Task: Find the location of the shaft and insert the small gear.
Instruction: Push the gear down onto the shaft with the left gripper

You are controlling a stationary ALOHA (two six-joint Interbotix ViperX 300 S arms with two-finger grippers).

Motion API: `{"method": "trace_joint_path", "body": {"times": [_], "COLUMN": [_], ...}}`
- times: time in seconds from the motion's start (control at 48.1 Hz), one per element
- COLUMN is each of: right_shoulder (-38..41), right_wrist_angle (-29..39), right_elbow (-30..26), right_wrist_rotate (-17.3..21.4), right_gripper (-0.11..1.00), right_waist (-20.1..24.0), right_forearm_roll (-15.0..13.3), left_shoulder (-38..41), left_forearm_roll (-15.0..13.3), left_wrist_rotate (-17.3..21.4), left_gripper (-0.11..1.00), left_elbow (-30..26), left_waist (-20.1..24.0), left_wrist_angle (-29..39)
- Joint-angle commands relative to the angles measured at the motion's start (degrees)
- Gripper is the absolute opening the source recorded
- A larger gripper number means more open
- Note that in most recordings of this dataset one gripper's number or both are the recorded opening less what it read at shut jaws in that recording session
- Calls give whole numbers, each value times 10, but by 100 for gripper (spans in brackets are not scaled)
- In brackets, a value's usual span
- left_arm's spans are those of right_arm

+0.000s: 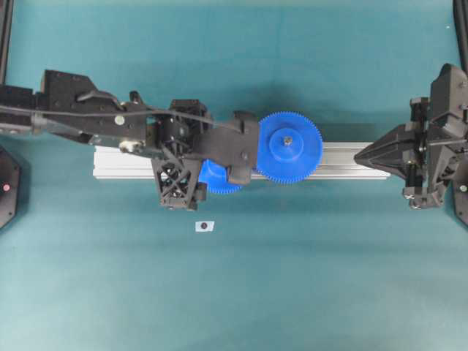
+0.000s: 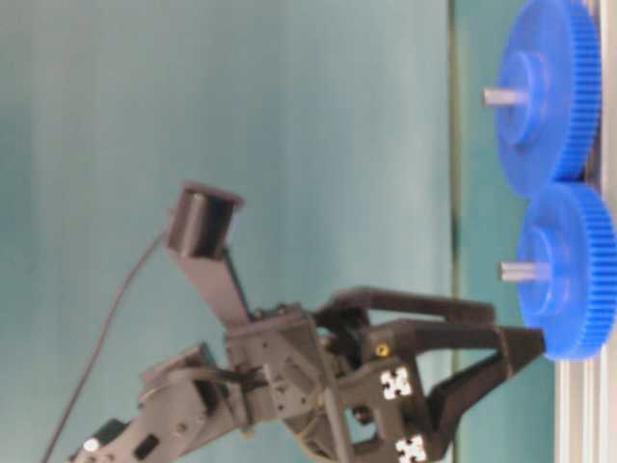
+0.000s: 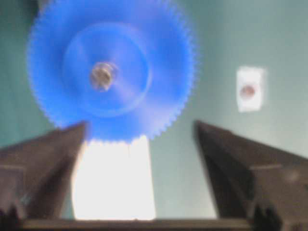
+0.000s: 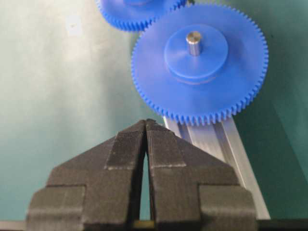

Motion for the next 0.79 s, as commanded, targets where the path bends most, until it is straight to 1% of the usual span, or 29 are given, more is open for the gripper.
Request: {"method": "trace_joint_path", "body": {"times": [0.0, 0.166, 0.333, 0.52, 0.686, 0.77], "right_shoulder": [-2, -5, -8, -12, -18, -21], "right_wrist_angle": [-5, -5, -4, -4, -4, -4], "right_elbow": [-5, -4, -2, 0, 0, 2], "right_wrist_rotate": [6, 10, 11, 11, 10, 10], "right_gripper": [6, 6, 6, 6, 6, 6], "right_waist": [-2, -1, -1, -1, -1, -1], "right_forearm_roll": [0, 0, -1, -1, 0, 0], "left_shoulder": [-14, -25, -48, -85, -120, -136], "left_forearm_roll": [1, 1, 1, 1, 1, 1], "left_wrist_rotate": [-5, -10, -12, -22, -51, -57], "left_gripper": [90, 90, 90, 90, 90, 90], "left_elbow": [-25, -55, -69, -62, -40, -30], "left_waist": [1, 1, -6, -18, -18, -18], "left_wrist_angle": [3, 16, 24, 24, 24, 20]}}
